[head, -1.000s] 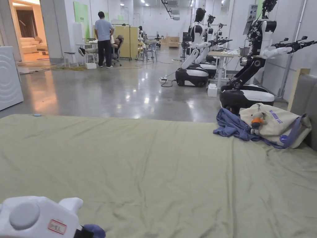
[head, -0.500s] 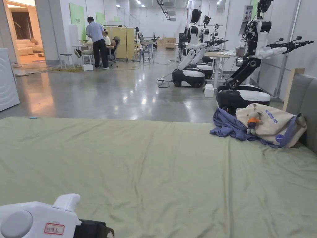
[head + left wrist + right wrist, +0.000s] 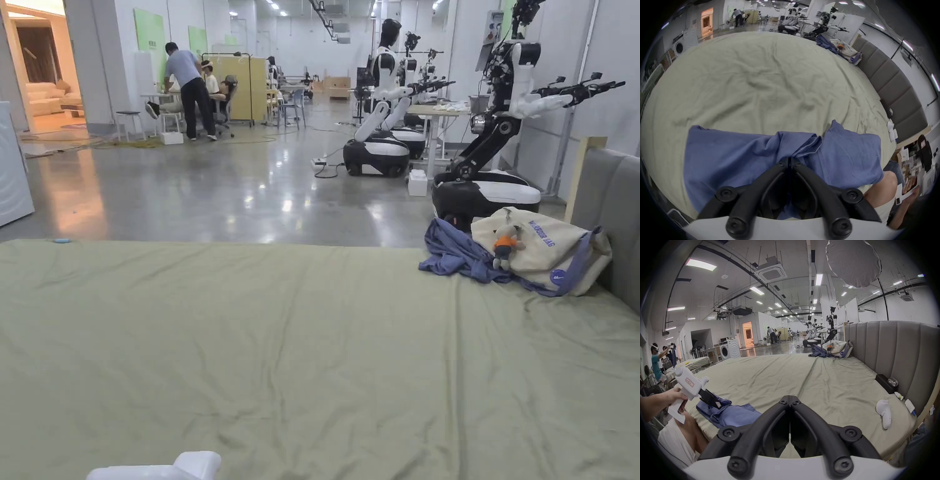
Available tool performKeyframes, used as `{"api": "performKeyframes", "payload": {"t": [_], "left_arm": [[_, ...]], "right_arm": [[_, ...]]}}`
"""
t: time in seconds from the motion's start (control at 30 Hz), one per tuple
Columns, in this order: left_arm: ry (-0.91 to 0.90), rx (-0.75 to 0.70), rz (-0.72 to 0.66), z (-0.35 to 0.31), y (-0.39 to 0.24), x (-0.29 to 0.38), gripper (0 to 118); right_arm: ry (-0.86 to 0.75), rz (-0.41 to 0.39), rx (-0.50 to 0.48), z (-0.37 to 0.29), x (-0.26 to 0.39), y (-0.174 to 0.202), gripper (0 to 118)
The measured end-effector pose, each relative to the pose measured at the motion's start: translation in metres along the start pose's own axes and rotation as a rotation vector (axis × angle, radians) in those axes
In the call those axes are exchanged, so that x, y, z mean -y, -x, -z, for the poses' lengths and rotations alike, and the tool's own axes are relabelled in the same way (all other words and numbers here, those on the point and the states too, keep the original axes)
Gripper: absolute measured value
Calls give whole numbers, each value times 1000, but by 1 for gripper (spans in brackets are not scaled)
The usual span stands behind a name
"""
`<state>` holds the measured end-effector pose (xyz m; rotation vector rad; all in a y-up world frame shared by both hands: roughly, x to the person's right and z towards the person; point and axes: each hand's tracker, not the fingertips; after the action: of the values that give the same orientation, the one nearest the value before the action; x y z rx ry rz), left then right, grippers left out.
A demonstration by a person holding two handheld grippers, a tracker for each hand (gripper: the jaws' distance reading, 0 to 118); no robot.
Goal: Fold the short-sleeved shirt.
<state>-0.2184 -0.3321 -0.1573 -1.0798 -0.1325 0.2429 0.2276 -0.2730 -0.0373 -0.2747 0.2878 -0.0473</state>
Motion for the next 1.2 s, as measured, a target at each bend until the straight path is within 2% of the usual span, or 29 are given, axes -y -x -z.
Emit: {"api": "performKeyframes", "payload": {"t": [0.13,0.27,0.4,0.57,0.63,0.7,0.77,0.87,0.97,1.1,1.17,1.2], "left_arm": [[18,48,9,13,-12,2,5],[37,9,38,33,-15,9,5],[15,60,8,21,-9,5,5],[-301,92,90,-63,0,9,5],[-498,51,161,-108,10,23,4],[-714,-82,223,-153,19,51,4],[-875,-184,177,-172,31,85,4],[-949,-238,128,-177,45,127,4],[-929,-238,96,-172,53,145,4],[-867,-97,76,-176,58,122,4],[-727,-20,83,-180,72,93,5],[-671,57,68,-180,81,78,28]], "right_arm": [[5,10,-3,2,0,-2,2],[6,12,-5,2,0,-2,2],[4,5,-3,2,0,-1,2],[4,0,-4,2,-1,1,2],[-1,-20,-1,1,-2,3,2],[-10,-39,3,0,-2,7,2],[-18,-53,4,-2,-1,10,2],[-21,-62,8,-2,0,12,2],[-25,-52,10,-3,1,10,2],[-22,-43,11,-3,1,8,2],[-21,-44,12,-3,1,8,2],[-21,-44,10,-3,1,8,2]]}}
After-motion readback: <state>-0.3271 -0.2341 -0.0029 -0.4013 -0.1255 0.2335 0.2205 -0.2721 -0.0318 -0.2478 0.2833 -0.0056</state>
